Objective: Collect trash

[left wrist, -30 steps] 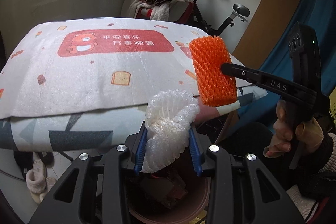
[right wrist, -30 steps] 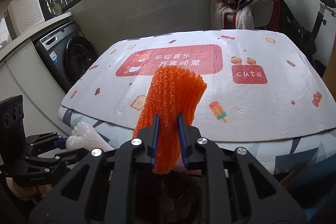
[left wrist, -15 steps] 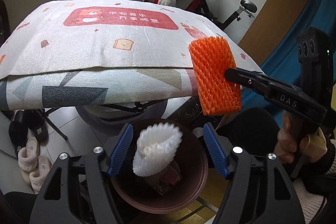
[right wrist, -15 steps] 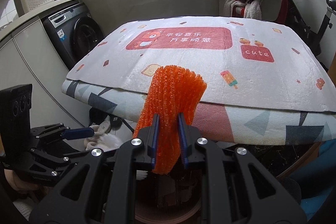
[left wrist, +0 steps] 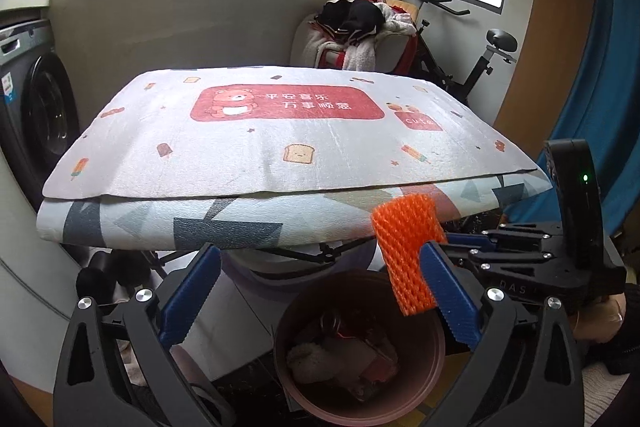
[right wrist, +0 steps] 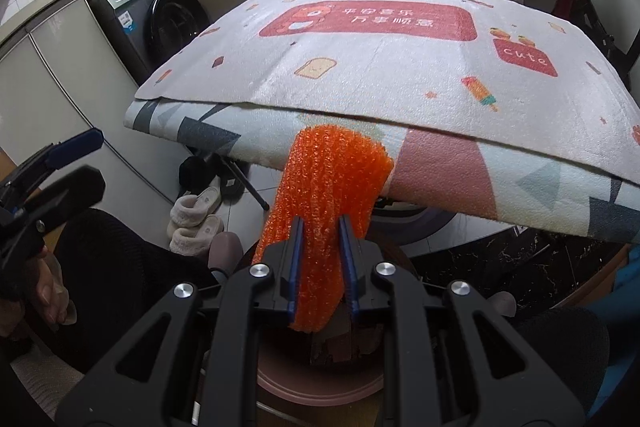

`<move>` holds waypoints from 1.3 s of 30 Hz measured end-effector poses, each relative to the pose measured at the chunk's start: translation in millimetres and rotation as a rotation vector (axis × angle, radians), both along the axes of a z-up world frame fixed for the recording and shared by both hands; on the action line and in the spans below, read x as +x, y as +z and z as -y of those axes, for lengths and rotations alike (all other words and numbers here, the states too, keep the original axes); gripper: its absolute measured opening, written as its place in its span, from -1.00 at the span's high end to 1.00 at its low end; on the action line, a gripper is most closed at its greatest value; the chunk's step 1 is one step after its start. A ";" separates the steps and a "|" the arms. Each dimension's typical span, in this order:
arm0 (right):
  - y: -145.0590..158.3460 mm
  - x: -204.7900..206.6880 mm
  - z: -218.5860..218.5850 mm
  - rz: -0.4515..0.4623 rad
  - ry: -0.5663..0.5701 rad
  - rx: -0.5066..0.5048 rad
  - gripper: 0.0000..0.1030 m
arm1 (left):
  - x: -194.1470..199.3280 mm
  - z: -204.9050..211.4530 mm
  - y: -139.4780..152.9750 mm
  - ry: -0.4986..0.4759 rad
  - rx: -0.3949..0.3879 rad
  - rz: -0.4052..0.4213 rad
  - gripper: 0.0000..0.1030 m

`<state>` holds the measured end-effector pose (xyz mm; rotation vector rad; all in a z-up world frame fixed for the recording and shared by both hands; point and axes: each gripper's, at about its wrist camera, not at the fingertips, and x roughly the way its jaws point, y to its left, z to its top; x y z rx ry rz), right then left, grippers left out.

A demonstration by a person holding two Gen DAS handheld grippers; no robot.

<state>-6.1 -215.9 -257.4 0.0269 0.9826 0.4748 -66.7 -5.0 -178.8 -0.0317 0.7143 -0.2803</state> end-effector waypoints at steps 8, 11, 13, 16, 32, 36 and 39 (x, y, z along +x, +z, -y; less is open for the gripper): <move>-17.8 0.7 -12.4 -0.066 0.034 -0.072 0.53 | 3.3 -12.4 -9.2 0.073 0.002 -0.039 -0.88; -20.0 0.5 -14.8 -0.074 0.044 -0.076 0.40 | 4.2 -14.5 -11.9 0.084 0.000 -0.050 -0.88; -20.0 0.7 -16.3 -0.074 0.046 -0.082 0.15 | 3.9 -16.2 -13.2 0.090 -0.004 -0.054 -0.88; -19.5 0.8 -15.7 -0.071 0.044 -0.081 -0.24 | 4.3 -17.2 -14.3 0.096 -0.005 -0.060 -0.88; -6.2 -0.5 -16.0 0.017 0.011 -0.128 -0.88 | 3.8 -19.0 -3.8 0.136 0.025 -0.018 -0.88; 10.1 1.6 -13.5 0.074 -0.012 -0.146 -0.88 | 7.1 -16.4 10.9 0.128 0.076 0.042 -0.88; 32.6 3.6 -9.3 0.138 -0.032 -0.155 -0.88 | 10.2 -17.0 32.7 0.131 0.066 0.101 -0.88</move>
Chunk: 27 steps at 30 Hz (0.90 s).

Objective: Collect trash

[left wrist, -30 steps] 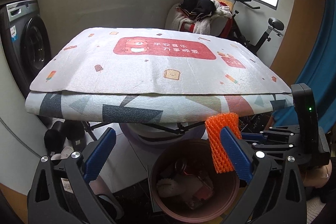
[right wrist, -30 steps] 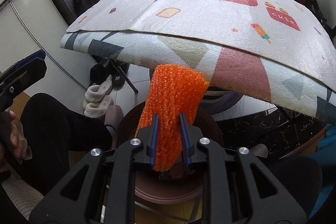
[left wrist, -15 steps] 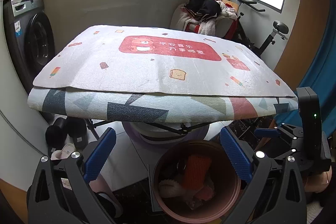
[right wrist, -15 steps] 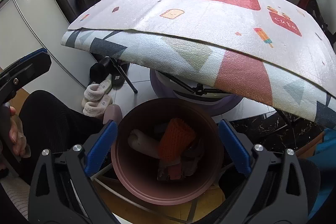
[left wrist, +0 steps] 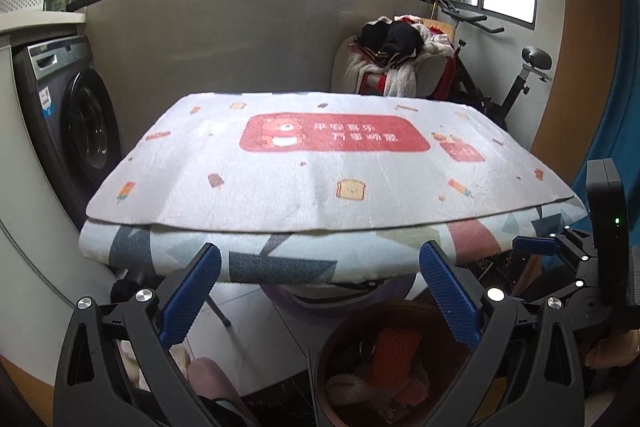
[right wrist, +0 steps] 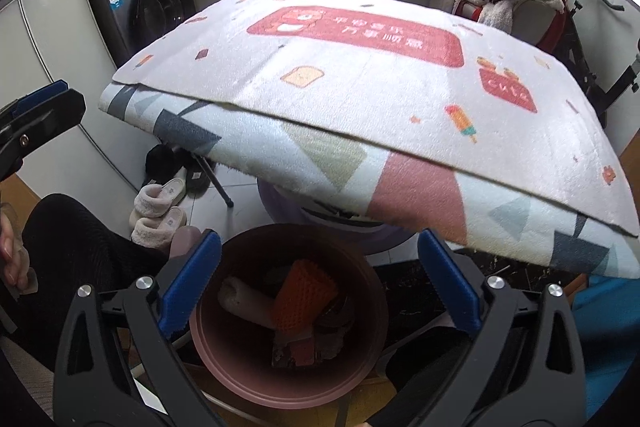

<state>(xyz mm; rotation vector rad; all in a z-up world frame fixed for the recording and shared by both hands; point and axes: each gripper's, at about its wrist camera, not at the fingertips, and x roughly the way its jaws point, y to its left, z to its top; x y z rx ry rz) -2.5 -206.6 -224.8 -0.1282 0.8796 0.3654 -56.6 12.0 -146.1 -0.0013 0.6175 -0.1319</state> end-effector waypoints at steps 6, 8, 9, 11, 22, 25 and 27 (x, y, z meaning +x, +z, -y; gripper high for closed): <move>65.9 7.1 18.3 0.132 -0.057 0.056 -0.88 | -0.6 4.4 57.7 -0.005 0.017 0.142 -0.89; 86.7 7.2 23.5 0.172 -0.071 0.072 -0.88 | -4.3 8.5 75.1 -0.024 0.028 0.185 -0.89; 96.0 6.9 25.8 0.190 -0.078 0.076 -0.88 | -6.3 10.5 82.8 -0.025 0.038 0.204 -0.89; 111.5 5.6 28.9 0.220 -0.088 0.070 -0.88 | -8.6 14.5 93.7 -0.028 0.057 0.222 -0.89; 140.6 -6.8 32.5 0.267 -0.090 0.047 -0.88 | -8.9 16.6 104.9 -0.031 0.083 0.160 -0.89; 140.3 -8.7 30.4 0.269 -0.086 0.045 -0.88 | -8.0 14.5 103.1 -0.017 0.083 0.151 -0.89; 140.0 -9.5 29.7 0.271 -0.085 0.043 -0.88 | -8.1 13.2 102.4 -0.013 0.082 0.150 -0.89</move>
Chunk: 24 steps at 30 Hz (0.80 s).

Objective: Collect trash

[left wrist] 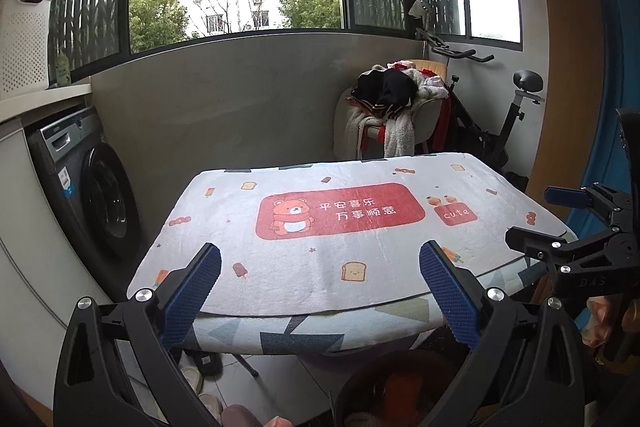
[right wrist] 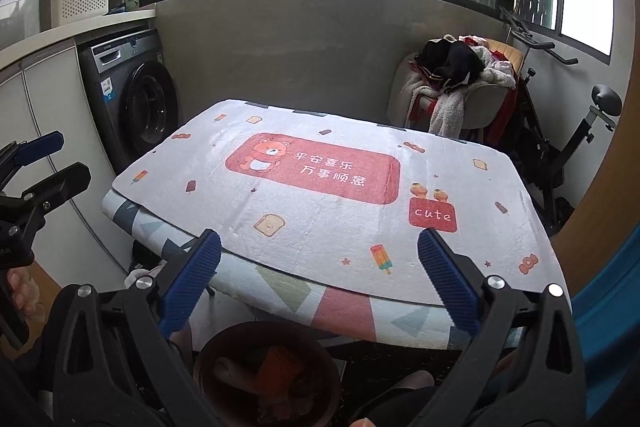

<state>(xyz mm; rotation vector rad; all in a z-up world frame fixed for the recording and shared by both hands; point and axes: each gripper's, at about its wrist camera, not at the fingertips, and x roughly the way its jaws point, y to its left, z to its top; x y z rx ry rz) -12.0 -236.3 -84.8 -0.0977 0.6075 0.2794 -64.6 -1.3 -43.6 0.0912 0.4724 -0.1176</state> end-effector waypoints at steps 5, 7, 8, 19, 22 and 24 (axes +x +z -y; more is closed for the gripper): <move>-0.5 -1.1 0.2 0.000 -0.002 -0.001 -0.88 | -0.4 -1.9 -1.3 0.007 0.004 -0.003 -0.89; -0.8 -0.7 0.4 0.001 -0.002 -0.002 -0.88 | -0.4 -2.7 -2.1 0.011 0.009 0.000 -0.89; -0.8 -0.8 0.7 0.002 -0.004 -0.001 -0.88 | -0.1 -2.7 -2.2 0.013 0.011 0.000 -0.89; -4.6 -1.0 1.5 -0.005 -0.006 -0.003 -0.88 | 2.3 -3.9 -5.8 0.021 0.012 -0.013 -0.89; -5.5 -1.6 1.6 -0.006 -0.008 -0.004 -0.88 | 3.0 -5.5 -6.9 0.025 0.009 -0.017 -0.89; -6.1 -1.9 1.9 -0.006 -0.007 -0.005 -0.88 | 2.6 -5.9 -7.1 0.027 0.009 -0.017 -0.89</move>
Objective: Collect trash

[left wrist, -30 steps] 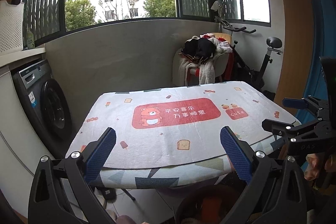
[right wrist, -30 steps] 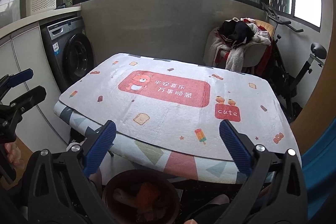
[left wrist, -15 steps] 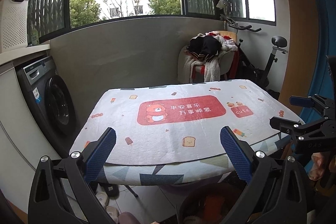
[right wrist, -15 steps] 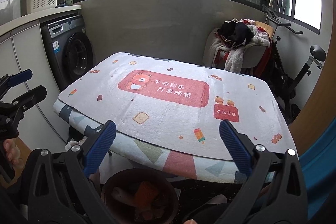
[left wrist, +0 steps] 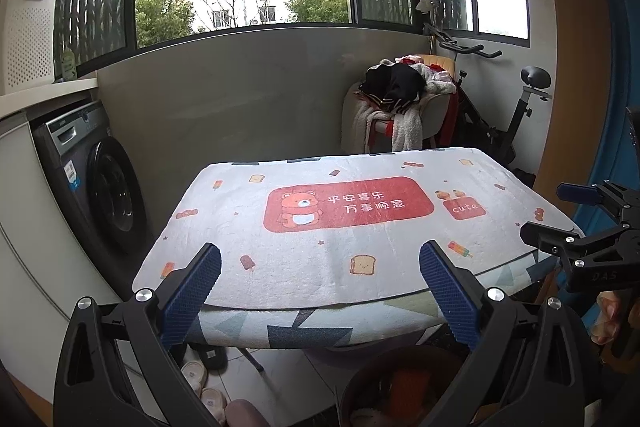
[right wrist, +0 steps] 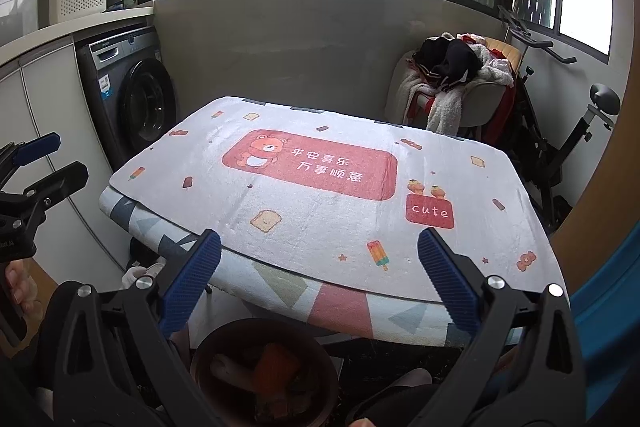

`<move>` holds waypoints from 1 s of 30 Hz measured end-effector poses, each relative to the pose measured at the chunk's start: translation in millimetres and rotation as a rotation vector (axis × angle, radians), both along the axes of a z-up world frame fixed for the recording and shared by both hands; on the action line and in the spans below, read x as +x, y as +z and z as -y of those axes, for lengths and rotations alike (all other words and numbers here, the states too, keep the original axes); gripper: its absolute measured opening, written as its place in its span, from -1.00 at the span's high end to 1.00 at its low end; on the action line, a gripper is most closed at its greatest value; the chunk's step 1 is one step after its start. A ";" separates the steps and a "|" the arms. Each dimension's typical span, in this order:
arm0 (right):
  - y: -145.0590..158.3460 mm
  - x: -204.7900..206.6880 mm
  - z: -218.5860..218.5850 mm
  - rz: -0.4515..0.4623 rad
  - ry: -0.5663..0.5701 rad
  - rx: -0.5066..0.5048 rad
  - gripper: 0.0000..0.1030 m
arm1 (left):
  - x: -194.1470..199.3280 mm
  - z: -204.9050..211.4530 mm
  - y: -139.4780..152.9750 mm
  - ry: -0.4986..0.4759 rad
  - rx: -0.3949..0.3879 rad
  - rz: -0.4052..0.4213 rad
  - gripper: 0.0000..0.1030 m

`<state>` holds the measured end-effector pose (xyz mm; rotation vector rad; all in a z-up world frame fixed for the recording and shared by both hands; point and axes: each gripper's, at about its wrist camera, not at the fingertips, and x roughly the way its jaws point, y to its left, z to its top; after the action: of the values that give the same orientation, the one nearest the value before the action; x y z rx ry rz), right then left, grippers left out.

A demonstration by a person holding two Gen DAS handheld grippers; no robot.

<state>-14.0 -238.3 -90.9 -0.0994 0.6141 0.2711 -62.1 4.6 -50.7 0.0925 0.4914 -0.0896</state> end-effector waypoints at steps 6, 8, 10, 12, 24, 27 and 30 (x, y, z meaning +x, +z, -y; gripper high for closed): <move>0.0 0.0 0.0 0.000 0.000 0.000 -0.88 | 0.1 -0.3 -0.7 0.003 0.001 -0.002 -0.89; -0.4 -0.1 0.0 -0.002 0.000 -0.001 -0.88 | -0.1 -0.9 -0.6 0.004 0.001 -0.003 -0.89; -0.4 0.6 0.5 -0.002 -0.001 -0.002 -0.88 | 0.4 -0.9 -0.3 0.004 0.001 -0.003 -0.89; -0.8 0.7 0.8 -0.003 -0.003 -0.003 -0.88 | 0.6 -1.0 -0.3 0.005 0.002 -0.003 -0.89; -2.6 1.4 1.7 -0.005 -0.001 -0.010 -0.88 | 0.3 -3.5 -2.0 0.012 0.002 0.000 -0.89; -3.1 1.5 1.8 -0.005 -0.001 -0.011 -0.88 | 0.6 -3.7 -2.6 0.015 0.004 -0.002 -0.89; -3.1 1.5 1.8 -0.005 -0.001 -0.011 -0.88 | 2.1 -4.3 -3.0 0.019 0.002 -0.011 -0.89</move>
<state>-12.5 -240.1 -94.0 -0.1091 0.6205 0.2669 -59.9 8.9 -53.7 0.0893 0.5030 -0.0709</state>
